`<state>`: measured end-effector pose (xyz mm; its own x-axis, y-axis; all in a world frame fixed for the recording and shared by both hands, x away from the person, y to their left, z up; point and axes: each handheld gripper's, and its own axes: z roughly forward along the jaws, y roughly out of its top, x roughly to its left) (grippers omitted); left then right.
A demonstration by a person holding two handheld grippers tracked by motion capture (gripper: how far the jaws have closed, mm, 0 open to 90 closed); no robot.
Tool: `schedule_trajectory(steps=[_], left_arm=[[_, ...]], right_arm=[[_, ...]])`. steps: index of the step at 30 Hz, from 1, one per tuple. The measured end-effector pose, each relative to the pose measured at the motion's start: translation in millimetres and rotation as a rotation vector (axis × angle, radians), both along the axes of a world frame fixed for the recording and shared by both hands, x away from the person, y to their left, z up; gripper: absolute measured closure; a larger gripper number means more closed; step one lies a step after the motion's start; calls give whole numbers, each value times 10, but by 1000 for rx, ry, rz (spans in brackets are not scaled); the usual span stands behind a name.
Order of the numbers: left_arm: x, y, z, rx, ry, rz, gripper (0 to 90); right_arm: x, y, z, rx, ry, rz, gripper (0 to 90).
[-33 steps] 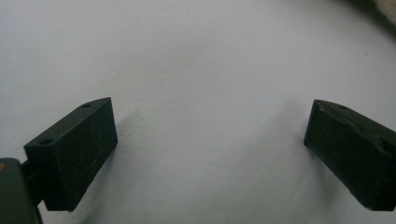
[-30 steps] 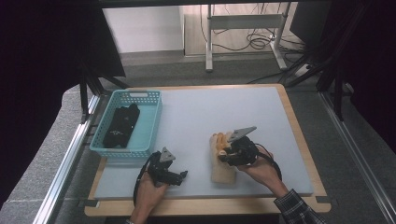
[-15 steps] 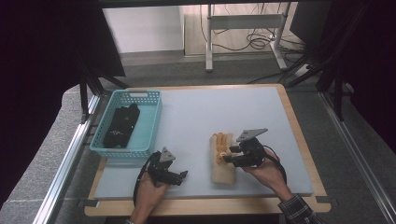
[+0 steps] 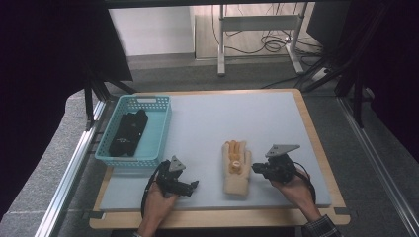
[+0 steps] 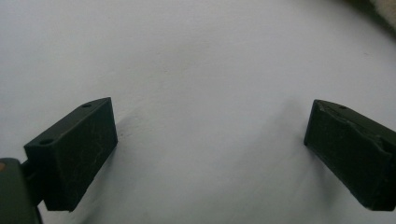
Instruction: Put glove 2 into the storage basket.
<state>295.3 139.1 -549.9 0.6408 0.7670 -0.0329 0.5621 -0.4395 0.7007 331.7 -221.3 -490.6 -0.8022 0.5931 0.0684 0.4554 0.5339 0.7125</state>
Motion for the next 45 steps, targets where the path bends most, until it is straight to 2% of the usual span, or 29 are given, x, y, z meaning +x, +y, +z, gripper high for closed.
schedule_trajectory(steps=[4, 7, 14, 17, 24, 29, 45], left_arm=[[0, 0, 0, -1, 0, 0, 29], [0, 0, 0, 0, 0, 0, 29], [0, 1, 0, -1, 0, 0, 29], [0, 1, 0, -1, -1, 0, 29], [-2, 2, 1, 0, -2, 0, 31], [-4, 2, 1, 1, -3, 0, 32], [-31, 14, 6, -6, 2, 15, 56]], right_arm=[[-73, -59, -132, 11, 35, 11, 879], [-121, -43, -210, 9, 42, 32, 879], [-159, 147, -347, -3, 50, 75, 878], [-156, 214, -366, 16, 62, 83, 875], [-153, 380, -392, 33, 49, 96, 846], [-134, 519, -408, 32, 27, 96, 832], [-24, 846, -436, 33, 8, 74, 833]])
